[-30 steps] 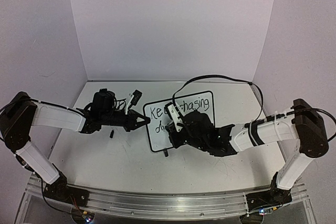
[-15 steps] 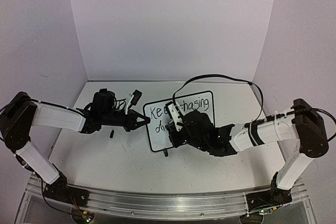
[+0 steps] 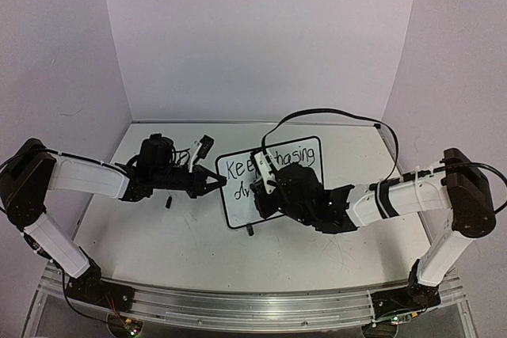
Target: Write a sentence on the whiteboard
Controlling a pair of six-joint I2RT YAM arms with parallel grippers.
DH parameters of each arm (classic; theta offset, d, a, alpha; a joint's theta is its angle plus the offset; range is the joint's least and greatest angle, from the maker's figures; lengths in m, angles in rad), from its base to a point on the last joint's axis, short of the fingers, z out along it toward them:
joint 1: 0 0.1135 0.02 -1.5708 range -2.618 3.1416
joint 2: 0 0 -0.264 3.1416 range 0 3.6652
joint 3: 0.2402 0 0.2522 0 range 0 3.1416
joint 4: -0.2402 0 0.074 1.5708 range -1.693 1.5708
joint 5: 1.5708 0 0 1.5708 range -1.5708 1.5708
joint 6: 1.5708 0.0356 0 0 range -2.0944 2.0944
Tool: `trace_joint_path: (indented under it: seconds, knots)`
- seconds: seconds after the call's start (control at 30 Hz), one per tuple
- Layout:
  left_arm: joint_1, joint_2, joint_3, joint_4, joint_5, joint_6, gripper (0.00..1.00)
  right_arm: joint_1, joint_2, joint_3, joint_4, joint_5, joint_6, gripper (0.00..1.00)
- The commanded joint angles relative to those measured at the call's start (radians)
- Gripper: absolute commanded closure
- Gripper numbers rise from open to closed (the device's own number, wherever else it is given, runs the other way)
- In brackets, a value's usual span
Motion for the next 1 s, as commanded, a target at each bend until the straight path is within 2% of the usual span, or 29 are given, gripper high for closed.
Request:
trace_joint_path:
  seconds: [0.0,0.13,0.3,0.73,0.97]
  knots:
    - [0.017,-0.008,0.022,-0.04,-0.153,0.084,1.0,-0.033,-0.028,0.027,0.031,0.094,0.0,1.0]
    - [0.016,-0.009,0.019,-0.04,-0.159,0.086,1.0,-0.033,-0.074,-0.01,0.034,0.091,0.004,1.0]
    - [0.017,-0.007,0.02,-0.04,-0.159,0.085,1.0,-0.034,-0.145,-0.075,0.081,0.006,-0.014,1.0]
    - [0.017,-0.014,0.017,-0.04,-0.16,0.081,1.0,-0.045,-0.059,-0.044,0.065,-0.127,-0.017,1.0]
    - [0.017,-0.011,0.021,-0.042,-0.158,0.081,1.0,-0.045,-0.054,-0.044,0.067,-0.07,-0.01,1.0]
